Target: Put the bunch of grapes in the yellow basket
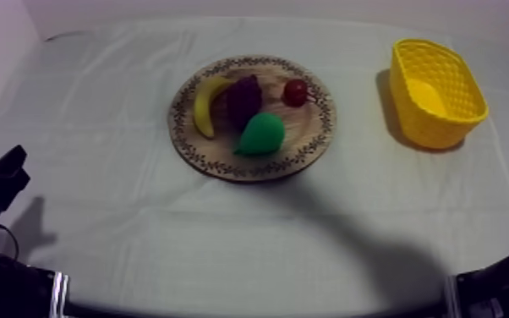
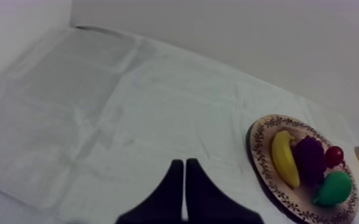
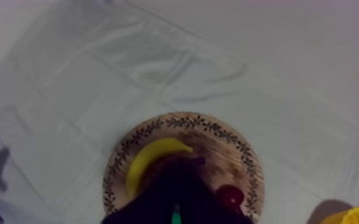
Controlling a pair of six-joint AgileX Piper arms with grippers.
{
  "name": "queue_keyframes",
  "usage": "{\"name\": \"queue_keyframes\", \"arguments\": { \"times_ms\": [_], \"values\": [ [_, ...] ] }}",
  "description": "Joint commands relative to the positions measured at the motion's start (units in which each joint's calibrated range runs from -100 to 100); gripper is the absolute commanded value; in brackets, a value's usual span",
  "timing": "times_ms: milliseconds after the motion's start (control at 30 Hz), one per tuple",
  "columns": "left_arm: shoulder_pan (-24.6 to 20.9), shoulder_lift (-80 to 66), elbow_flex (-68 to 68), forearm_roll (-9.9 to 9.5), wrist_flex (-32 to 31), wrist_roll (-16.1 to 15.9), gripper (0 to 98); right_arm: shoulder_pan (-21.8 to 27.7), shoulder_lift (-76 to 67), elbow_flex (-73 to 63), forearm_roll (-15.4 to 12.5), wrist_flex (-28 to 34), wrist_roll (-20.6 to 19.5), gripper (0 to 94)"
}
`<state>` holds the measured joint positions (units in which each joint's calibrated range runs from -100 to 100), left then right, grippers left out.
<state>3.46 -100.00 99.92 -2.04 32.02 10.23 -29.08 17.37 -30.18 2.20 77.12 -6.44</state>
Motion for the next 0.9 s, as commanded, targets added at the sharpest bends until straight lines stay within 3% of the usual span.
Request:
{"name": "queue_keyframes", "arguments": {
  "times_ms": [0,167,467,867],
  "values": [
    [0.0,0.0,0.0,0.02,0.0,0.0,0.1,0.0,2.1,-4.5,0.3,2.9,-0.9,0.5],
    [0.0,0.0,0.0,0.02,0.0,0.0,0.1,-0.3,5.8,-8.8,1.4,9.2,-3.1,0.5],
    [0.0,0.0,0.0,0.02,0.0,0.0,0.1,0.1,10.0,-10.3,1.0,17.0,-8.5,0.6],
    [0.0,0.0,0.0,0.02,0.0,0.0,0.1,-0.7,11.1,-7.1,0.3,17.6,-16.3,0.6]
  ]
}}
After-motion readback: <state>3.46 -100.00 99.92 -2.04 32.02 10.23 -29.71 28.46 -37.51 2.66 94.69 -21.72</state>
